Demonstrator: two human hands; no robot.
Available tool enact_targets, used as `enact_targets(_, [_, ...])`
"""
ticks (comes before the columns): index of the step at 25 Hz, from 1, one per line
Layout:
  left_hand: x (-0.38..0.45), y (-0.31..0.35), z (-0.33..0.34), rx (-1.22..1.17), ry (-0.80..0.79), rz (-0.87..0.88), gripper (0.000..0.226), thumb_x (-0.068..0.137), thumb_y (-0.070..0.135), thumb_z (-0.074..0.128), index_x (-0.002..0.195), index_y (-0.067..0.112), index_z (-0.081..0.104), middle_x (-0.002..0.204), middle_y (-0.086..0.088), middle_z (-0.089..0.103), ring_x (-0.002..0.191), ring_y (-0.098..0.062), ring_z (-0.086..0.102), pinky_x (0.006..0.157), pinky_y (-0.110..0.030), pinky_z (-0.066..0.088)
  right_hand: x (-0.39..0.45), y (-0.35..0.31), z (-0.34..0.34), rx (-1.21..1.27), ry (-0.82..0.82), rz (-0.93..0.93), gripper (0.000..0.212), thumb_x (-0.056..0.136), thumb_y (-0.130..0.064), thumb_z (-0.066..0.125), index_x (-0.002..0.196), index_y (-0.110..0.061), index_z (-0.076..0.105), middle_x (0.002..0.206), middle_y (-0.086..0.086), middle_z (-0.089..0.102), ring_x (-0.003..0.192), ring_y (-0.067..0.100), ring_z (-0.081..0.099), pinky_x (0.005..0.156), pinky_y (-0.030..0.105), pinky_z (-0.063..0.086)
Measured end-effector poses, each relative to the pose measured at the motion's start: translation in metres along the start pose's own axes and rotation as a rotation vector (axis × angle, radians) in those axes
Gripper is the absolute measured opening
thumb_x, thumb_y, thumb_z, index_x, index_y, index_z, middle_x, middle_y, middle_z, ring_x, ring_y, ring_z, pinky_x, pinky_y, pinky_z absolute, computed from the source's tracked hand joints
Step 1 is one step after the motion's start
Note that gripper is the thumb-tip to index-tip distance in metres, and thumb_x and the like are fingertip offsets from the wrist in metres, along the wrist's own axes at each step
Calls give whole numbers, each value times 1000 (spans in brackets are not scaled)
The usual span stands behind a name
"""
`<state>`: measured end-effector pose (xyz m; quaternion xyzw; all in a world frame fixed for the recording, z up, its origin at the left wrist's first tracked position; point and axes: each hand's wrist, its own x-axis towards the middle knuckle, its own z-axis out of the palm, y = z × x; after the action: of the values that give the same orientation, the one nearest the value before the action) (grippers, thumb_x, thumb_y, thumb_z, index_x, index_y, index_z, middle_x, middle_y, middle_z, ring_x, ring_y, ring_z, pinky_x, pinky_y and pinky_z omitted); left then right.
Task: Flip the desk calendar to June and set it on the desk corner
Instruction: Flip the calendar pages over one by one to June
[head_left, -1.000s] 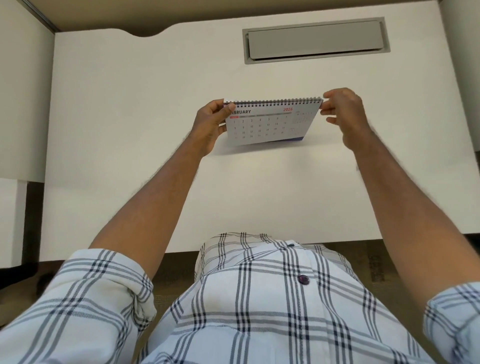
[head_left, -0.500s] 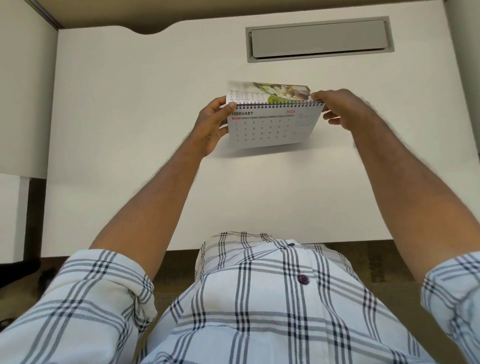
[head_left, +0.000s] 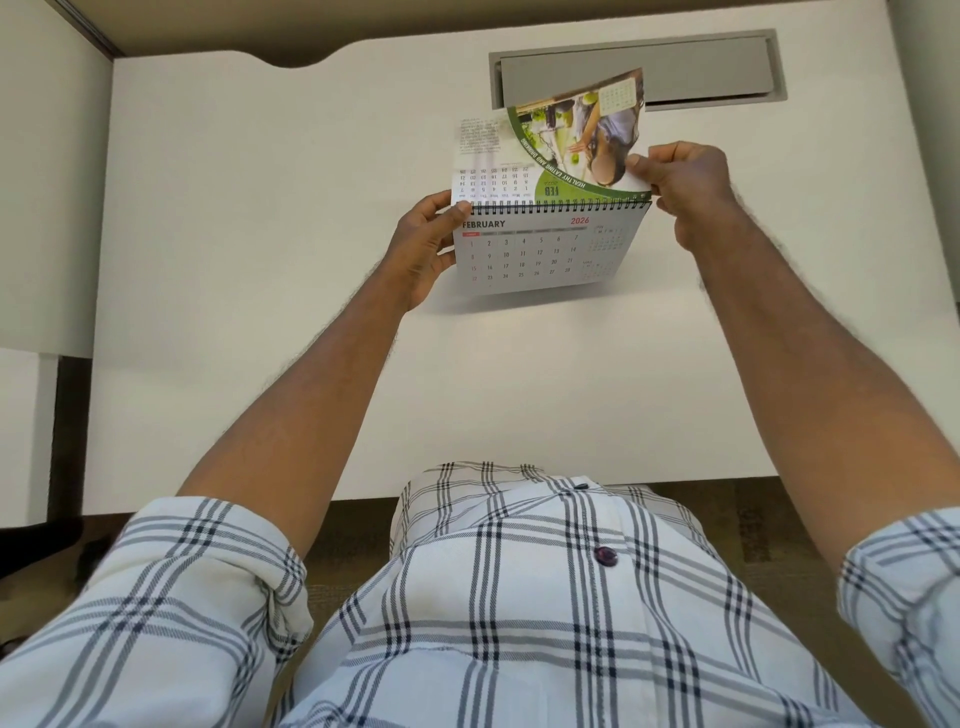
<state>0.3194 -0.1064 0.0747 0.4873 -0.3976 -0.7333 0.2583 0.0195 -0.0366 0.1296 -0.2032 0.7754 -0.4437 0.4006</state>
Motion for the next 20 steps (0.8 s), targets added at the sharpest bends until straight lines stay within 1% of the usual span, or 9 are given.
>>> enact_targets(2, [0,-1,0,-6,10,-6,44,99,24,70,140,12,57,120,-9,77,108,-23,71,90,-40,62,0,2,2,-35,38,-44,19,85,-18,81,89,-19,63,96,2,71,69,3,62,50,11,44])
enact_targets(5, [1,-2,0,-26,23,-14,39,100,26,67,135,12,59,117,-9,76,106,-24,70,94,-43,62,1,5,2,-137,102,-144,22,80,-22,84,80,-23,62,79,-5,68,67,3,62,58,18,50])
enact_targets(7, [1,-2,1,-49,42,-27,33,103,28,63,131,11,61,113,-10,75,104,-25,68,96,-45,61,0,7,2,-208,134,-192,25,79,-27,84,73,-26,60,75,-9,67,67,4,63,63,22,54])
enact_targets(10, [2,-2,1,-58,66,-44,32,104,28,59,130,9,60,109,-10,74,101,-25,67,97,-47,59,-1,10,1,-264,169,-221,17,81,-32,82,79,-24,67,74,-12,69,66,2,64,68,29,57])
enact_targets(12, [2,-1,2,-55,70,-43,37,104,26,59,136,8,57,109,-9,73,99,-24,67,98,-48,59,-3,13,1,-259,173,-223,14,84,-35,78,82,-22,71,73,-14,69,60,-2,62,69,32,59])
enact_targets(14, [1,0,3,-57,65,-39,40,104,26,59,142,15,51,112,-6,72,98,-22,66,99,-47,58,-6,15,3,-238,179,-225,15,86,-36,76,85,-21,75,77,-14,73,63,-4,63,73,33,60])
enact_targets(17, [-1,2,5,-38,44,-23,35,106,25,55,141,24,55,112,-3,74,102,-21,67,98,-44,59,-10,17,6,-123,198,-218,28,87,-33,76,108,-16,78,108,-6,77,92,3,72,82,24,61])
enact_targets(18, [-1,3,5,-35,42,-19,33,106,24,54,139,24,59,111,-2,75,101,-21,68,98,-44,59,-11,18,6,-63,185,-223,29,88,-30,76,112,-14,77,111,-3,77,97,6,73,82,21,60])
enact_targets(20, [-2,3,5,-41,41,-23,31,106,24,53,134,18,65,108,-4,76,99,-22,68,101,-47,58,-17,18,5,46,114,-235,21,91,-25,73,108,-13,77,102,-3,78,90,6,73,75,19,58])
